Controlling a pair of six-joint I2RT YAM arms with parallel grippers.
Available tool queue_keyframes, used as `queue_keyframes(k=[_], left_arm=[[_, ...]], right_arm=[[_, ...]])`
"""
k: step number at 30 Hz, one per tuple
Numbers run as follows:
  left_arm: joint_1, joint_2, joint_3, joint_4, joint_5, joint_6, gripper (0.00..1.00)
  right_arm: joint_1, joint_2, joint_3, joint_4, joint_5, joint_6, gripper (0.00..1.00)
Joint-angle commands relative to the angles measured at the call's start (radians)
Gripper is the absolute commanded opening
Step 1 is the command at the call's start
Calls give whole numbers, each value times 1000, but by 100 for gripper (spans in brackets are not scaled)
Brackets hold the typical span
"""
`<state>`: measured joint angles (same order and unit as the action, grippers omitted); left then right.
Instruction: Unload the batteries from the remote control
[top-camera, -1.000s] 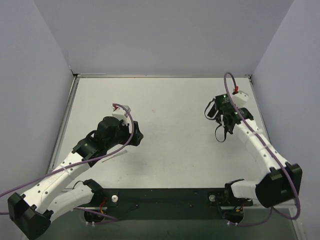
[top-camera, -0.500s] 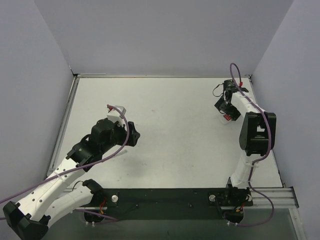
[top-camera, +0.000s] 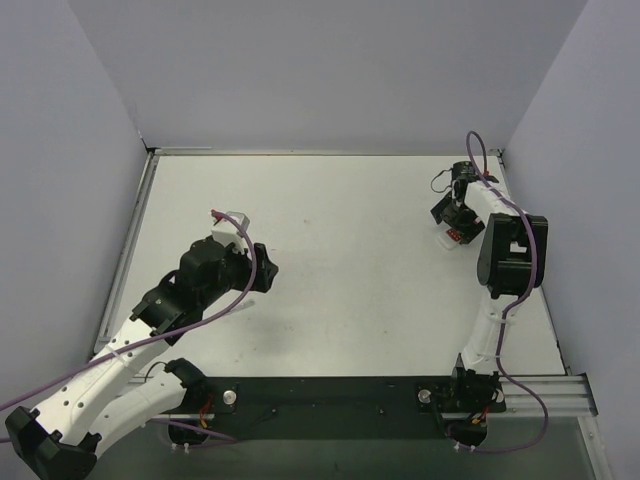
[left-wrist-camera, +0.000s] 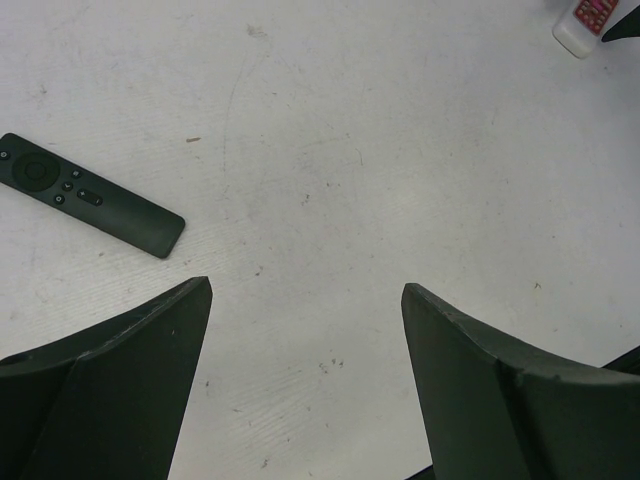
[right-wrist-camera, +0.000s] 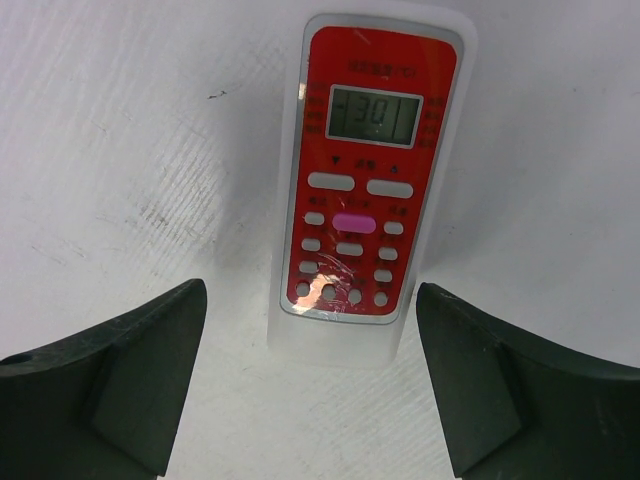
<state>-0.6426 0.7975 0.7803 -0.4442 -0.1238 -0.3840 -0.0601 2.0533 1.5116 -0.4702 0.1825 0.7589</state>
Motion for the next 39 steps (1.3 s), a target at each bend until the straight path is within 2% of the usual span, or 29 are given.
queue_keyframes(k=[1,15,27,29,30,33,36,39], left_arm=[[12,-12,-1,62,-7,11,88],[27,-12,-4,65,6,10,87],[47,-29,-15,79,19,7,86],[50,-30,-13,82,23,7,86],[52,-30,-15,82,21,8,86],[60,-34,-19,91,29,8,86],[73,-30,-24,94,45,7,86],[96,-24,-27,104,72,-4,86]], right_arm=[[-9,8,29,-38,8,26,80],[-12,16,-5,-54,78,60,73],[-23,50,10,-76,60,85,72],[-24,51,13,-79,58,83,66],[-24,48,13,-79,57,80,56],[-23,31,25,-79,49,45,46],[-21,-7,36,-73,-6,-24,36],[-10,-77,0,-44,-102,-111,31]])
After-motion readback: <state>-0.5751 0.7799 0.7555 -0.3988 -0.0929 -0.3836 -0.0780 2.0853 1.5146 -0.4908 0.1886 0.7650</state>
